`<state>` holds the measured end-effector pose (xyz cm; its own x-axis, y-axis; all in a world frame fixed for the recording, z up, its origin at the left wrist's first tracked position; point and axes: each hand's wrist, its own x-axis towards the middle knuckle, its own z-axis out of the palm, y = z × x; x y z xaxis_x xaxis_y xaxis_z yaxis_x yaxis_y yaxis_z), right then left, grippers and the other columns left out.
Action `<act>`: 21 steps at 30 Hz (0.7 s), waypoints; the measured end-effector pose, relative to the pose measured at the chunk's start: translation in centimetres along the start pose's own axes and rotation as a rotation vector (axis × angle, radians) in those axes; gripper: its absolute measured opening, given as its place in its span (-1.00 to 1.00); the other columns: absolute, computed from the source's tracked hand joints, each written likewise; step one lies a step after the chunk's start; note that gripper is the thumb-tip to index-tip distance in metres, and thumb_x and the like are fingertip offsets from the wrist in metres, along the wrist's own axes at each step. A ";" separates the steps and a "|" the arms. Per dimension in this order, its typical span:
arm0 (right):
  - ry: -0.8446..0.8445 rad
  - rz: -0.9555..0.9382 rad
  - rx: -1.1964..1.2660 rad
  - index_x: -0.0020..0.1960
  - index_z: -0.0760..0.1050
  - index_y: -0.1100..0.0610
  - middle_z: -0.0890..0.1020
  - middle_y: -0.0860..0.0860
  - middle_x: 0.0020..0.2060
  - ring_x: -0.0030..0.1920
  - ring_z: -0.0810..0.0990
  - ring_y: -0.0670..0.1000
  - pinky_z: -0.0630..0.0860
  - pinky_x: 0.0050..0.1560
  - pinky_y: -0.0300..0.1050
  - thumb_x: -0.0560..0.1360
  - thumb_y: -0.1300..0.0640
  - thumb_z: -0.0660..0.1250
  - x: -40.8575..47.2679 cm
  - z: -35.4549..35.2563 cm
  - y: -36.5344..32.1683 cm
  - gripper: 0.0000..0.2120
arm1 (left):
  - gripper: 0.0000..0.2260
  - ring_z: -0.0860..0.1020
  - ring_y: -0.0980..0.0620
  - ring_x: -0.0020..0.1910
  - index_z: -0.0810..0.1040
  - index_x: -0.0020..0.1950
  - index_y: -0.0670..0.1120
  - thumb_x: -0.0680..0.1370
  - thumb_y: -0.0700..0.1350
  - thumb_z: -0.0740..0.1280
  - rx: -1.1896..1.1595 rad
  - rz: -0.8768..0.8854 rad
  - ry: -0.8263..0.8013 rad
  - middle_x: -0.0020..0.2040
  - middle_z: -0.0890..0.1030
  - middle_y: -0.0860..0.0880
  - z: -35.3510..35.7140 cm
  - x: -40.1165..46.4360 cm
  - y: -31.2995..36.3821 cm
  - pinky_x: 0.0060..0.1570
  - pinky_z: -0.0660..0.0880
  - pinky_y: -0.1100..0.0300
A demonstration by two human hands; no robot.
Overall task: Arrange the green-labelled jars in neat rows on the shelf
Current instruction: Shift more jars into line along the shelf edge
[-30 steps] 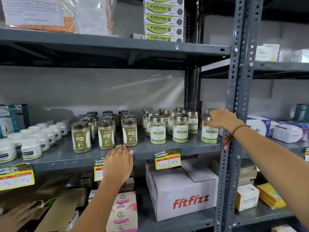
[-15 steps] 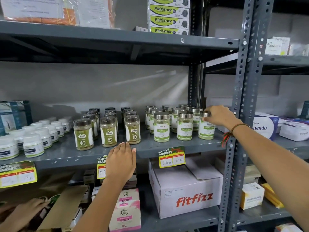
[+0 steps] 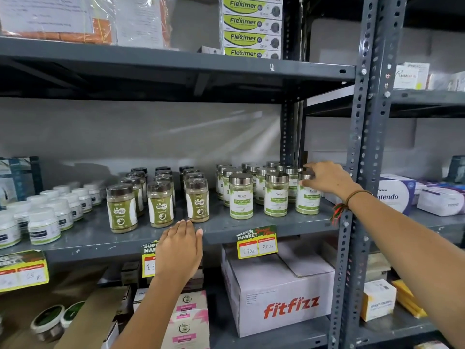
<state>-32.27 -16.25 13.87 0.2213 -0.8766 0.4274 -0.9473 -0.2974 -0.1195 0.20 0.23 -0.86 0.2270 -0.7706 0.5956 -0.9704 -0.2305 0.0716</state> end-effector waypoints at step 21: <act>-0.072 -0.222 0.163 0.29 0.52 0.09 0.65 0.07 0.15 0.14 0.60 0.10 0.51 0.12 -0.01 0.45 -0.25 0.36 1.4 2.0 -5.0 -0.44 | -0.49 0.49 -0.09 0.28 0.47 0.30 -0.20 0.60 0.08 -0.06 -0.017 0.002 0.018 0.26 0.57 -0.17 -0.1 -0.2 0.0 0.31 0.41 -0.01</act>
<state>-26.73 -16.73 13.22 0.4409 -0.8060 0.3949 -0.8251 -0.5372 -0.1752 0.15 0.47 -0.88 0.2238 -0.7601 0.6100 -0.9721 -0.2192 0.0836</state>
